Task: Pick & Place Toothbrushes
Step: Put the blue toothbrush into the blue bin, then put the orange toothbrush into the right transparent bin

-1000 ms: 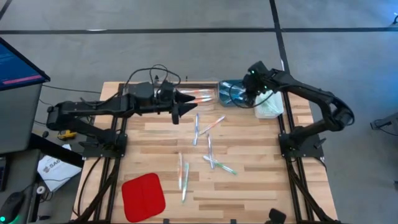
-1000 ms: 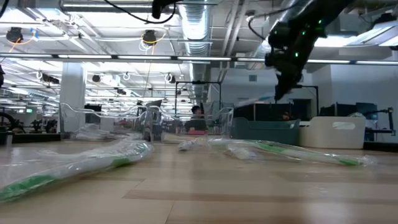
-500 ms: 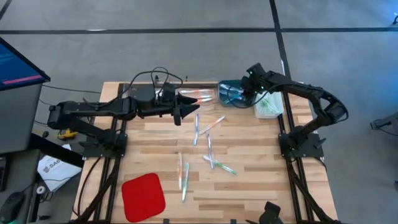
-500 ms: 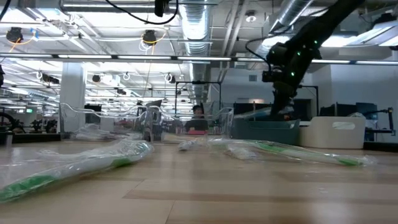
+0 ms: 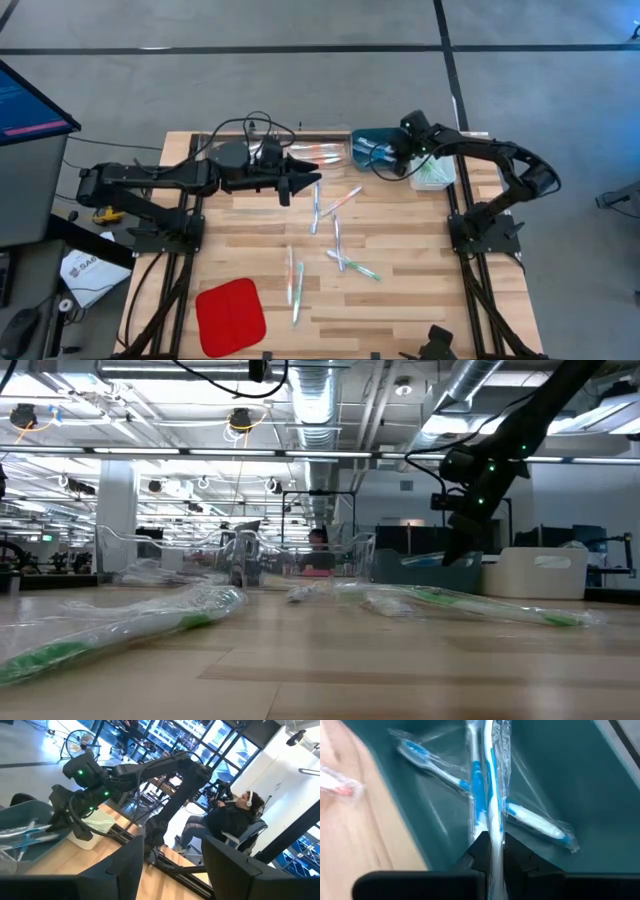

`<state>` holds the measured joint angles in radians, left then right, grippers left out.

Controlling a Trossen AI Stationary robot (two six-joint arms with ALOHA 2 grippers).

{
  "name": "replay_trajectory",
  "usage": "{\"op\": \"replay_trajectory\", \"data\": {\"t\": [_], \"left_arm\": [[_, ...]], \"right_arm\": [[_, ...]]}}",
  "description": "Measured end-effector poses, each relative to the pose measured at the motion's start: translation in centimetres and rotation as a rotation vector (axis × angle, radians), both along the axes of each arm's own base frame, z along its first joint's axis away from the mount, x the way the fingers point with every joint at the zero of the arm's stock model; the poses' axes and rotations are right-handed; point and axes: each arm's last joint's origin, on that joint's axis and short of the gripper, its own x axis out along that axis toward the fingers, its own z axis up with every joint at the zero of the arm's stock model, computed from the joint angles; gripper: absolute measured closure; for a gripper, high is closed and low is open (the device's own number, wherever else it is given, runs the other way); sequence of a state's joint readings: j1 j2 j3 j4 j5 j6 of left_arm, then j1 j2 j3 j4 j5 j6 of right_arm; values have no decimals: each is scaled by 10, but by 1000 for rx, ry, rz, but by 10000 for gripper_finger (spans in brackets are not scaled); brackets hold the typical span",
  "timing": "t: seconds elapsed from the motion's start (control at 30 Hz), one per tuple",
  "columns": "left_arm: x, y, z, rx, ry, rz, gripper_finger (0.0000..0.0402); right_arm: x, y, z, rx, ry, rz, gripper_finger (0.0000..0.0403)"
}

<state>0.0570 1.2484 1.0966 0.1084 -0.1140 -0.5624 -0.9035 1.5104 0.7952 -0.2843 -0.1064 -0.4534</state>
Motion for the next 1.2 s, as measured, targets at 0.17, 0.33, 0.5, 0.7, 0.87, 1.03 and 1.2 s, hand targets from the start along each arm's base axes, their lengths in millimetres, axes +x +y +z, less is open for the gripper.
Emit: {"op": "replay_trajectory", "data": {"t": [0.17, 0.33, 0.5, 0.7, 0.87, 1.03, 1.2], "left_arm": [[0, 0, 1, -1, -6, 8, 207], [0, 0, 1, -3, -6, 8, 207], [0, 0, 1, -3, -6, 7, 207], [0, 0, 1, -3, -6, 6, 207], [0, 0, 1, -2, -6, 6, 207], [0, 0, 1, 6, -7, 5, 207], [0, 0, 1, 7, -7, 1, 207]], "right_arm": [[0, 0, 0, -3, 1, 2, 381], [2, 1, 0, -2, 0, 5, 329], [5, 2, 0, -3, -12, 4, 270], [10, 1, 3, -83, -9, 38, 211], [13, -2, 11, -180, 95, -26, 174], [24, -6, 32, -231, 111, -40, 163], [41, -1, 62, -220, 106, -2, 167]]}}
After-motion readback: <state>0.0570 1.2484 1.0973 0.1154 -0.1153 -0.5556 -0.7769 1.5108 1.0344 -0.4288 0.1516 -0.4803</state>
